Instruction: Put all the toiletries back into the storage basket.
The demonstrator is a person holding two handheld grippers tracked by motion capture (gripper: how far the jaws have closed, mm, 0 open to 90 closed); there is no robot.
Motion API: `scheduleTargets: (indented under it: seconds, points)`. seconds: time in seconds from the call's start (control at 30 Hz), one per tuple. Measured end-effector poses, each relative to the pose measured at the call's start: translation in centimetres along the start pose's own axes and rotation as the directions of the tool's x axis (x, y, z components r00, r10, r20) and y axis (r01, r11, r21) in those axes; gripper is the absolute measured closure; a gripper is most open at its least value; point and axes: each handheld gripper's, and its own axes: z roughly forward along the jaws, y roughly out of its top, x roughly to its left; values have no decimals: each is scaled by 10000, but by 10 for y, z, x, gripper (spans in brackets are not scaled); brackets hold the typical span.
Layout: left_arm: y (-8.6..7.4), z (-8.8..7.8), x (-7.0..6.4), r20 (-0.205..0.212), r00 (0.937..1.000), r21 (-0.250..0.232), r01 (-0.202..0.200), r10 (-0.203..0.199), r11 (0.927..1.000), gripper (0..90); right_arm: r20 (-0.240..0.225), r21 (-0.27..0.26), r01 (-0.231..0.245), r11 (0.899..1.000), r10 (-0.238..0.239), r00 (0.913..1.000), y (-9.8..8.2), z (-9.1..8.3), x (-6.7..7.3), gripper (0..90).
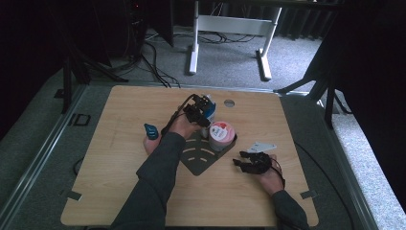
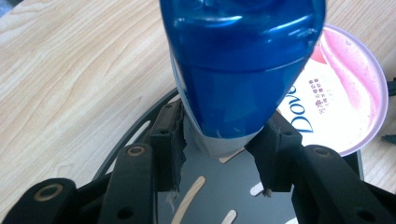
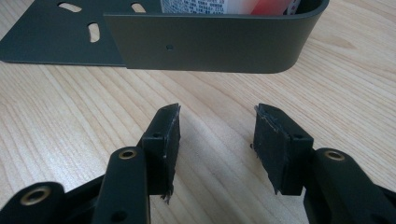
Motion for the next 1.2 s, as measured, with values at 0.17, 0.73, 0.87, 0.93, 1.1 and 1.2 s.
scheduleTargets:
  seconds: [0.17, 0.73, 0.87, 0.93, 1.1, 1.2]
  points:
    - [0, 1, 1, 75, 10000, -122, 57, -56, 9999, 569, 6, -1, 11, 10000, -11, 10000, 0, 0, 0, 507]
    - [-17, -1, 3, 284, 9992, 427, 279, -291, 9987, 499, -9, -5, -5, 10000, 5, 10000, 0, 0, 0, 507]
    - [-20, -11, 3, 232, 9996, 370, 158, -167, 9992, 496, -1, -3, -3, 10000, 3, 10000, 0, 0, 0, 507]
    - [-22, -17, 2, 160, 9998, 246, 128, -132, 9996, 492, -2, -3, -5, 10000, 5, 10000, 0, 0, 0, 507]
    - [-30, -33, -4, 196, 9996, -171, -209, 212, 9996, 490, -9, -8, -2, 10000, 2, 10000, 0, 0, 0, 507]
    - [-36, -38, -6, 163, 9996, -230, -240, 244, 9994, 490, -4, -10, 6, 10000, -6, 10000, 0, 0, 0, 507]
